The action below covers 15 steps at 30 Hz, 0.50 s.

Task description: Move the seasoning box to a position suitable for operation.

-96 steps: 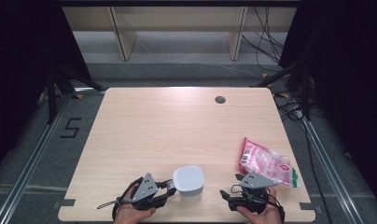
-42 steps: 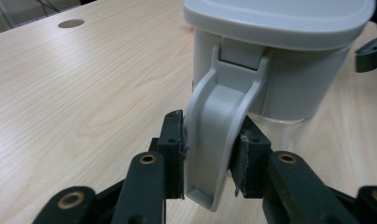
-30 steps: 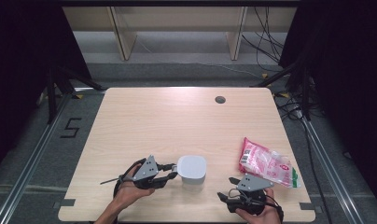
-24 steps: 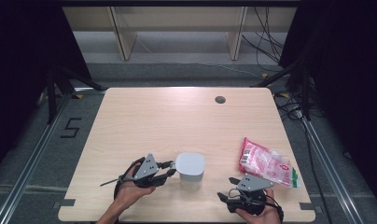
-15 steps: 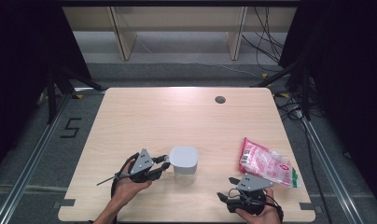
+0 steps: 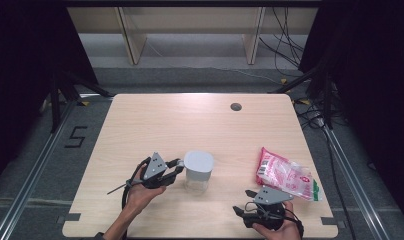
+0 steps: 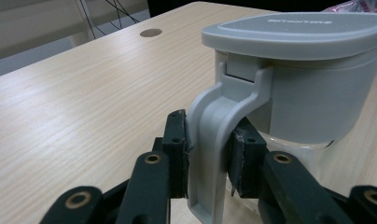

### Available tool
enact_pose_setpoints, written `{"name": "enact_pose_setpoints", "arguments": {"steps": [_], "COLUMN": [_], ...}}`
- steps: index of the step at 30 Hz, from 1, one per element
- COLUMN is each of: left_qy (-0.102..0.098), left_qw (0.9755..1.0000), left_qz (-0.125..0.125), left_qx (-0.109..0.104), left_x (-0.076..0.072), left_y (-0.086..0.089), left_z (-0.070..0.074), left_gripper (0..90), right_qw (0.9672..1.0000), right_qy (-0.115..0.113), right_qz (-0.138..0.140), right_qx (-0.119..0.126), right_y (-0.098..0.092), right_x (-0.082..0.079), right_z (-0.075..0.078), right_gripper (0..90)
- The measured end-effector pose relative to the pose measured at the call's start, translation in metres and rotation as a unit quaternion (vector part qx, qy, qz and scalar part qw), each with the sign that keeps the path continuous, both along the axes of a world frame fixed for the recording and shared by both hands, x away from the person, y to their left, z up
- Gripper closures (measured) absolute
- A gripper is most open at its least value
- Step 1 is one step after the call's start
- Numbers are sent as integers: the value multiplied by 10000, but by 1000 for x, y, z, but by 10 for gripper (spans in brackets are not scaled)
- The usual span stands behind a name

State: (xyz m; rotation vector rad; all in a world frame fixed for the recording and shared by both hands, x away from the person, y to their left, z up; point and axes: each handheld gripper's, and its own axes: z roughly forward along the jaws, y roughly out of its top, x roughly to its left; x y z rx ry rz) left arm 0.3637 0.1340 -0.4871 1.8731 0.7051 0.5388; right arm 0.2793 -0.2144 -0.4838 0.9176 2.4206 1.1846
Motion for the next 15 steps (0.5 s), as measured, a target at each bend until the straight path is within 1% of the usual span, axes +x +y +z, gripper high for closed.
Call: {"name": "enact_pose_setpoints", "arguments": {"steps": [2, 3, 4, 5, 7, 8, 9, 11, 12, 13, 14, 15], "left_qy": [18, 21, 21, 43, 29, 29, 51, 57, 115, 89, 89, 92], "left_qw": [10000, 10000, 10000, 10000, 10000, 10000, 10000, 10000, 9999, 9999, 9999, 9999], "left_qz": [13, 82, 82, 25, 3, 3, -10, -39, -39, -97, -97, -119], "left_qx": [-22, -41, -41, -47, -5, -5, -2, 2, 3, 29, 29, 43], "left_x": [-1, -3, -3, -3, -3, -3, -3, -2, -2, -1, -1, 0], "left_y": [1, 0, 0, -2, -5, -5, -9, -10, -14, -19, -19, -24], "left_z": [-1, -2, -2, -3, -4, -4, -6, -7, -9, -12, -12, -11], "left_gripper": [709, 708, 709, 709, 709, 709, 709, 709, 709, 707, 707, 707], "right_qw": [10000, 10000, 10000, 10000, 10000, 10000, 10000, 10000, 10000, 10000, 10000, 10000], "right_qy": [-54, -76, -76, -16, 18, 18, -51, -36, 43, 39, 39, 39], "right_qz": [-29, 0, 0, -8, 21, 21, -17, -21, 7, 5, 5, -3], "right_qx": [-17, -36, -36, -17, 1, 1, -12, -7, 17, 2, 2, 7], "right_y": [0, 0, 0, 1, 1, 1, 1, 1, 1, 1, 1, 1], "right_x": [0, 0, 0, 0, 0, 0, 0, 0, 0, 0, 0, 0], "right_z": [0, 0, 0, 0, 0, 0, 0, 0, 0, 0, 0, 0], "right_gripper": [325, 325, 325, 326, 326, 326, 325, 326, 325, 325, 325, 326]}}
